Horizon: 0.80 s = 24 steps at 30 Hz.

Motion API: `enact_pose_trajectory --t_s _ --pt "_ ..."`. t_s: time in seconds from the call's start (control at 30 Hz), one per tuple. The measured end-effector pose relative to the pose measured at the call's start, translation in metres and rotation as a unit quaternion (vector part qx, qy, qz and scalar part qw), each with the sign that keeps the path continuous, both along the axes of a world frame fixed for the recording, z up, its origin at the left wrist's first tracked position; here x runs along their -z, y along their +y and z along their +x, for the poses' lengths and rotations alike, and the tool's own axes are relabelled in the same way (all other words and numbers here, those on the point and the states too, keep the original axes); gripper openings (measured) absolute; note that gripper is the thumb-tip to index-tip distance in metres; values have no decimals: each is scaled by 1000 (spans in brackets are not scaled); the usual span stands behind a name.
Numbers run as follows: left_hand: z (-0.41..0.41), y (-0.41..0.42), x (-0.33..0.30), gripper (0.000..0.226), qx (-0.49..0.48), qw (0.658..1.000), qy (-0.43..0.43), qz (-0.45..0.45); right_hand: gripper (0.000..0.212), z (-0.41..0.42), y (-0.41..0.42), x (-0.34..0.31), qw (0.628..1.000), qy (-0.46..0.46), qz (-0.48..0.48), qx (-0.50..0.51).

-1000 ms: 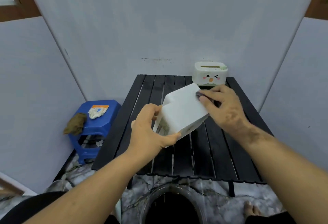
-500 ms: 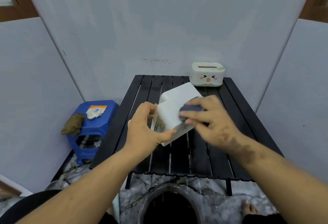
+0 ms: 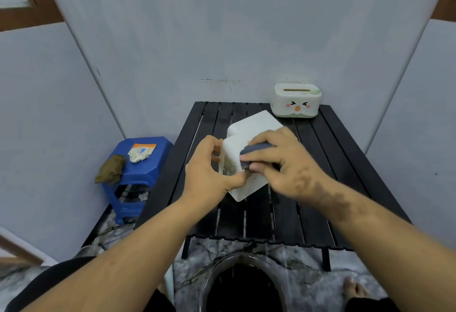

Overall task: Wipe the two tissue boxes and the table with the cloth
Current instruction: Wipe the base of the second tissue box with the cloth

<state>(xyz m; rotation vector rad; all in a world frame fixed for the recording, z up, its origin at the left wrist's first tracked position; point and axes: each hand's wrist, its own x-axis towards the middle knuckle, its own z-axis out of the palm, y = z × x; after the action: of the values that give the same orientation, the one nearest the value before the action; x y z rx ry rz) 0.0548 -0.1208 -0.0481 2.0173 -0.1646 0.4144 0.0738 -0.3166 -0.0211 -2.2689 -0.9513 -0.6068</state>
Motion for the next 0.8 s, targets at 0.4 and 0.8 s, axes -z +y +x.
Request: enact_pose_trajectory --t_s 0.4,0.8 --pt "-7 -8 3 61 -9 1000 3 9 18 8 36 -20 993 86 43 67" --pt "-14 -10 3 63 0 997 -27 76 19 14 21 -9 994 28 64 81"
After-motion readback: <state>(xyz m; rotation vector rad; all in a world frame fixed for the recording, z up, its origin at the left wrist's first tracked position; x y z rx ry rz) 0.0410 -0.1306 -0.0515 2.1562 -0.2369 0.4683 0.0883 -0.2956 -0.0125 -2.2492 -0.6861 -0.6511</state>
